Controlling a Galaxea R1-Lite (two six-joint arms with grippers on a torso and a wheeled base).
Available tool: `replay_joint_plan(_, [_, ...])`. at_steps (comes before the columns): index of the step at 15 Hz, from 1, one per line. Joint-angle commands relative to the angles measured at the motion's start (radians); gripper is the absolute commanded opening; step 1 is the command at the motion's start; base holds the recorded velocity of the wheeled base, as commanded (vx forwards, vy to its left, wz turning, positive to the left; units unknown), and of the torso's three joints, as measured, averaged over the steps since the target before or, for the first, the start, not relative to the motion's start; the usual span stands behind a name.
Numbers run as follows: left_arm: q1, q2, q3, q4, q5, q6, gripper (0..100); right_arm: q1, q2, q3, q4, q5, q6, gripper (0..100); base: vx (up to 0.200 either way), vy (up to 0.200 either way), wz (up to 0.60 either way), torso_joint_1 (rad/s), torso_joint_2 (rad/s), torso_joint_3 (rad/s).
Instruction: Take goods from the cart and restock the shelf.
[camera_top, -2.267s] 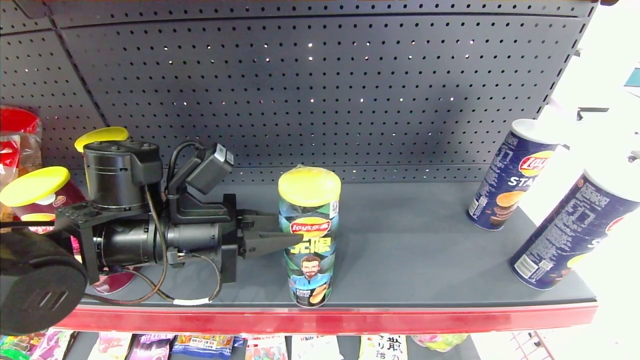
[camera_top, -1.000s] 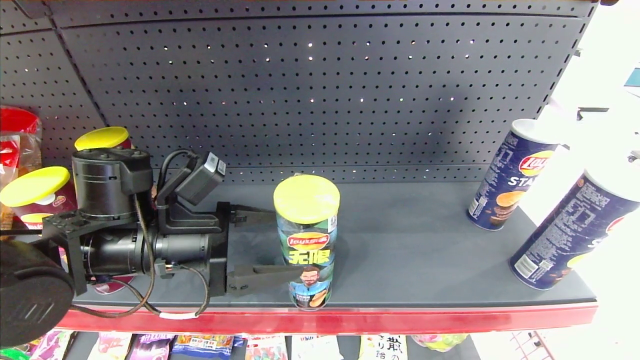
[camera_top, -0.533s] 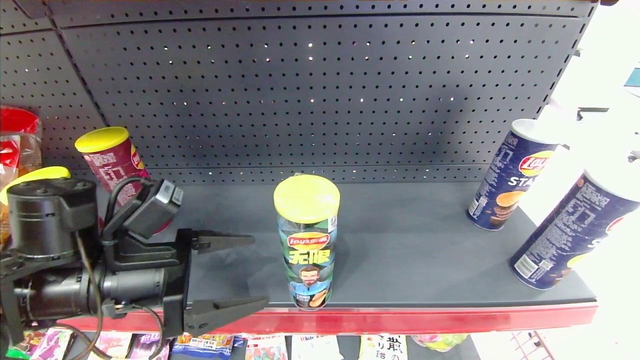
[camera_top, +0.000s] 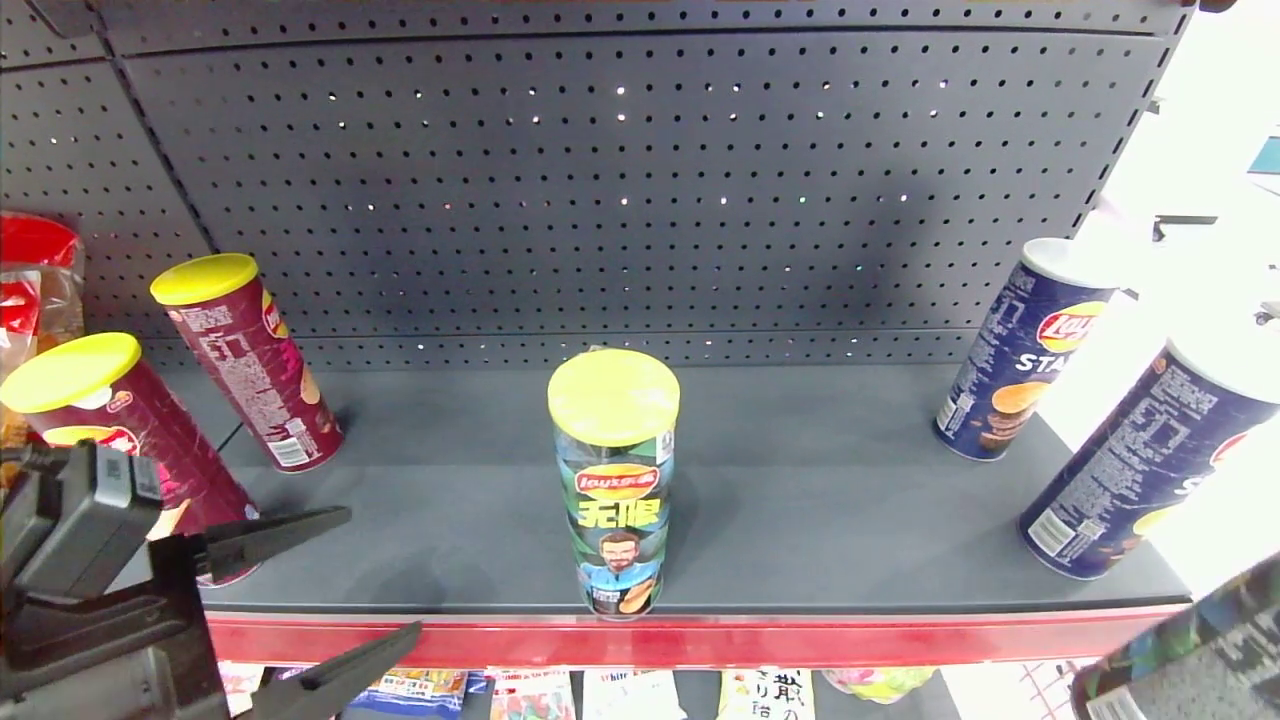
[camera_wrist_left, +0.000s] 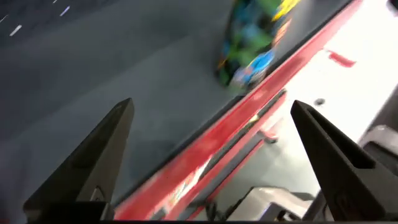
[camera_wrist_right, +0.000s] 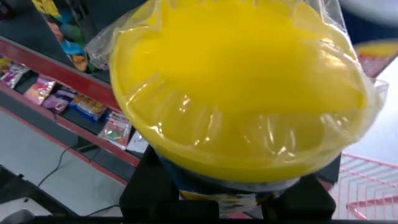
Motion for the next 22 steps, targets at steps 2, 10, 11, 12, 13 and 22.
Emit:
replay_joint_plan(2, [-0.002, -0.256, 0.001, 0.211, 0.077, 0.008, 100, 0.115, 0.435, -0.269, -0.058, 0.032, 0.000, 0, 0.000, 0.000, 0.00, 0.000, 0.00, 0.000])
replay_joint_plan(10, [0.000, -0.354, 0.015, 0.317, 0.090, 0.008, 100, 0.204, 0.821, -0.475, -0.239, 0.050, 0.019, 0, 0.000, 0.000, 0.00, 0.000, 0.00, 0.000])
replay_joint_plan(11, [-0.002, -0.357, 0.021, 0.318, 0.109, 0.003, 100, 0.213, 0.867, -0.499, -0.252, 0.052, 0.017, 0, 0.000, 0.000, 0.00, 0.000, 0.00, 0.000])
replay_joint_plan(12, [-0.002, -0.357, 0.026, 0.318, 0.117, 0.002, 100, 0.229, 0.901, -0.527, -0.252, 0.052, 0.019, 0, 0.000, 0.000, 0.00, 0.000, 0.00, 0.000])
replay_joint_plan(13, [-0.002, -0.354, 0.026, 0.317, 0.120, 0.003, 100, 0.235, 0.935, -0.559, -0.252, 0.048, 0.019, 0, 0.000, 0.000, 0.00, 0.000, 0.00, 0.000])
replay_joint_plan(22, [-0.002, -0.358, 0.021, 0.315, 0.154, 0.008, 100, 0.293, 1.219, -0.833, -0.261, 0.044, 0.009, 0, 0.000, 0.000, 0.00, 0.000, 0.00, 0.000])
